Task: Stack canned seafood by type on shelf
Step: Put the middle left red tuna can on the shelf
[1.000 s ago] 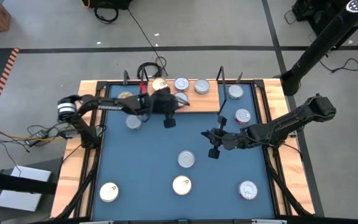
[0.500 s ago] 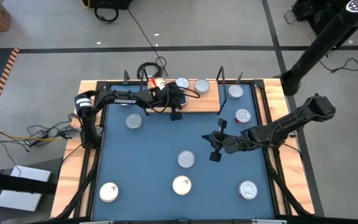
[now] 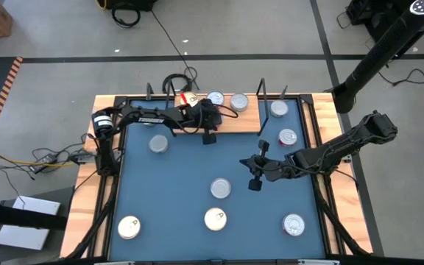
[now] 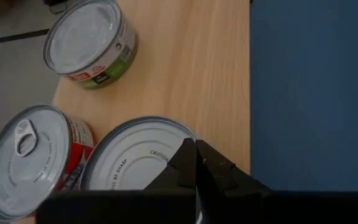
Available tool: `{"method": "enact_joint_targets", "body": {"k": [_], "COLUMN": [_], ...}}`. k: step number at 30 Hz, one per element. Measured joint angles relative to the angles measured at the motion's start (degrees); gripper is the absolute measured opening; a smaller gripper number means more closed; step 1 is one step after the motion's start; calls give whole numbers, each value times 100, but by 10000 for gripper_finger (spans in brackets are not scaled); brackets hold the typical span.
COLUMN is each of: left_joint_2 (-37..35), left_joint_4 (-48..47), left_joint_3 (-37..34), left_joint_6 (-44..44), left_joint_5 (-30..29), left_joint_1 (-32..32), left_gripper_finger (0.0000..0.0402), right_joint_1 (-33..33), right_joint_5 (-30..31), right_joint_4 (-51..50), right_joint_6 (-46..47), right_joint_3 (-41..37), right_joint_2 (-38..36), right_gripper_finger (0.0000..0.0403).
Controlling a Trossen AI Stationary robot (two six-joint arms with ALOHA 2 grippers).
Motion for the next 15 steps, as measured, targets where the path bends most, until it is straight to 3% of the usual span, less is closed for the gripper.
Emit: {"method": "enact_joint_targets", "body": {"k": [8,15], "left_joint_2": [-676,-1678], "left_joint_4": [-364,-1829], "left_joint_3": [128,136], "left_joint_6": [276,280], "left_joint_5": [278,729], "left_joint_1": [-284,-752], "left_gripper_finger": [1,1], "right_joint_1": [-1,-100], "right_joint_5": [-1,-170], "right_joint_4": [-80,-94], "right_joint_6": [-217,-791], "right_joint_3": [84,314], "right_joint_2": [-1,-2], "right_gripper_finger": [2,4]}}
